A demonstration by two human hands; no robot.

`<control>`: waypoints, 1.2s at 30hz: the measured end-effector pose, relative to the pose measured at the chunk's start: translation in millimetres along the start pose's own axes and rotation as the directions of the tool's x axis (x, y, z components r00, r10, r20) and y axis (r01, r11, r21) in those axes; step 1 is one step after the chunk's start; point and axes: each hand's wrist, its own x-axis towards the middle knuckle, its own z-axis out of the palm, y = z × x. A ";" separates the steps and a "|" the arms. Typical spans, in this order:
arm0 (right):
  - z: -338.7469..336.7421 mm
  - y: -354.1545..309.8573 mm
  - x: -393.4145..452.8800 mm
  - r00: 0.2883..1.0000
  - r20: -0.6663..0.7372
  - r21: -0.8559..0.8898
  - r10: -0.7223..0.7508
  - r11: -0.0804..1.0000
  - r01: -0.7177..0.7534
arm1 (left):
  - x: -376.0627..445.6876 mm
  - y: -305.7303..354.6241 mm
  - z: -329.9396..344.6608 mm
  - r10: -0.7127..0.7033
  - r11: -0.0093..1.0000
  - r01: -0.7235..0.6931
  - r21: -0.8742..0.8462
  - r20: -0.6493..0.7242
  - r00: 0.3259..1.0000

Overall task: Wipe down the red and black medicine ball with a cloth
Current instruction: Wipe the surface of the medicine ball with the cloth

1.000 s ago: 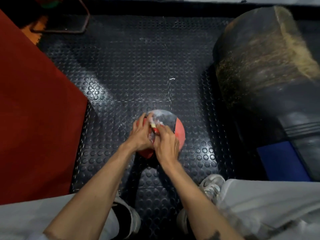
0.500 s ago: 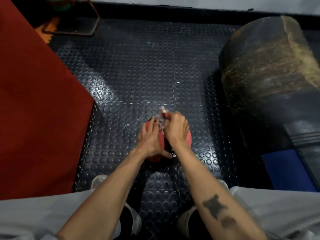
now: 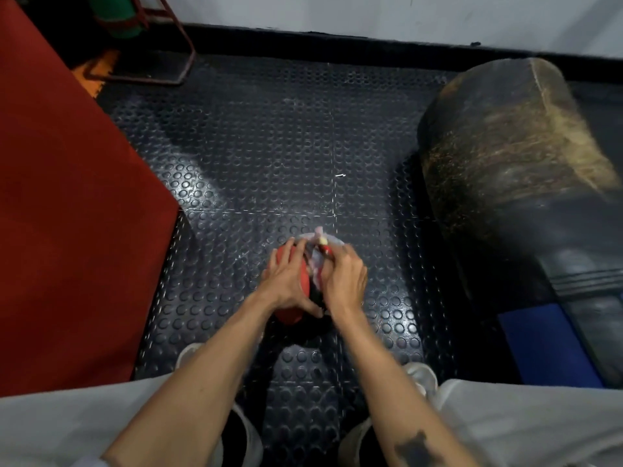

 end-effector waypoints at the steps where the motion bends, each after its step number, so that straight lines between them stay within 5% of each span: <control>1: -2.1 2.5 -19.2 1.000 0.000 0.038 -0.009 0.999 0.009 | 1.8 -5.4 -0.8 0.022 0.999 -0.022 0.029 0.002 1.000; 4: -6.8 13.3 -24.6 0.998 0.056 0.067 -0.033 0.997 0.030 | -6.3 -12.7 3.3 0.082 0.991 -0.080 0.107 -0.019 0.996; 9: 5.7 26.9 37.4 0.960 0.034 0.092 0.278 0.956 -0.280 | -14.8 -0.2 2.4 0.023 0.999 -0.022 0.045 -0.020 1.000; 12: -3.4 5.6 -31.0 0.992 0.021 0.276 0.128 0.953 -0.129 | -6.0 -2.3 -6.5 0.010 1.000 -0.010 0.003 0.002 1.000; 16: 2.3 10.8 -39.0 0.999 -0.019 0.129 0.030 0.991 -0.028 | -8.8 -1.6 0.8 0.043 0.999 -0.043 0.012 -0.027 0.999; 20: 7.3 -1.3 12.5 0.992 -0.046 0.071 0.121 0.991 -0.118 | -9.4 3.8 2.1 -0.011 1.000 0.011 -0.004 -0.035 0.999; 25: 12.5 -14.4 -39.6 0.994 0.042 0.061 -0.098 0.994 0.095 | -16.7 0.2 1.6 0.040 0.998 -0.044 -0.035 -0.110 0.993; 29: 19.7 -17.6 29.9 0.999 0.045 -0.064 0.001 0.998 0.002 | -24.8 6.8 8.7 -0.025 0.999 0.027 0.031 -0.074 0.997; 36: 9.4 10.9 -12.5 0.999 -0.031 0.023 0.040 0.999 -0.039 | -18.6 -5.4 2.7 -0.009 0.999 0.005 -0.054 -0.069 0.998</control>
